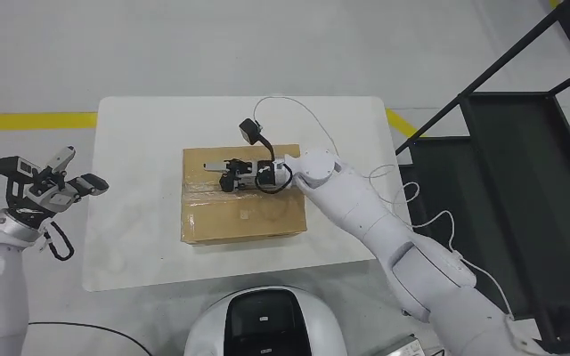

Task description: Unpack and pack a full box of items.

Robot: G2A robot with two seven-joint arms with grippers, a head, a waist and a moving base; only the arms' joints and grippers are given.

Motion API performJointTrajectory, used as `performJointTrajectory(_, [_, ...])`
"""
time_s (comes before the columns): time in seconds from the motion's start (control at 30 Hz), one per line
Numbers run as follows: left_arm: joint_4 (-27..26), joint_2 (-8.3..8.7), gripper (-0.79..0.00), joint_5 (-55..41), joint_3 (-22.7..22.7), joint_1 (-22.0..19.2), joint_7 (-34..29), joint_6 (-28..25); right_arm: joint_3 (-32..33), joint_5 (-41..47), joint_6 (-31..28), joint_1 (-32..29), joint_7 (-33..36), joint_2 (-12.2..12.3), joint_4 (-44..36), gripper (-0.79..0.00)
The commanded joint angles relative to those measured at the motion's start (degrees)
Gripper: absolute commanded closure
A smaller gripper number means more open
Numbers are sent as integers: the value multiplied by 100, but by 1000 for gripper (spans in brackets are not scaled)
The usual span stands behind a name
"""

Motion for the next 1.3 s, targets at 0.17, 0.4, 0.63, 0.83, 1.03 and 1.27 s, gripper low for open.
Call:
performJointTrajectory(0.17, [24,6,-785,-26,132,-29,24,-41,717,-595,764,-956,-67,448,-1756,-785])
performJointTrajectory(0.4, [0,17,-785,-5,247,-58,33,-65,1073,-688,1184,-1471,-20,618,-2292,-785])
performJointTrajectory(0.63, [25,10,-785,85,492,-141,147,-76,1349,-947,1468,-1664,-203,728,-2348,-785])
performJointTrajectory(0.83, [26,8,-785,97,627,-165,212,-70,1576,-1210,1609,-1854,-262,829,-2509,-785])
performJointTrajectory(1.03, [36,4,-785,106,779,-216,247,-58,2116,-1559,1867,-2342,-208,1033,-3093,-785])
performJointTrajectory(1.27, [95,-11,-785,46,985,-256,266,-6,3096,-1659,2122,-3028,-189,1288,-3540,-785])
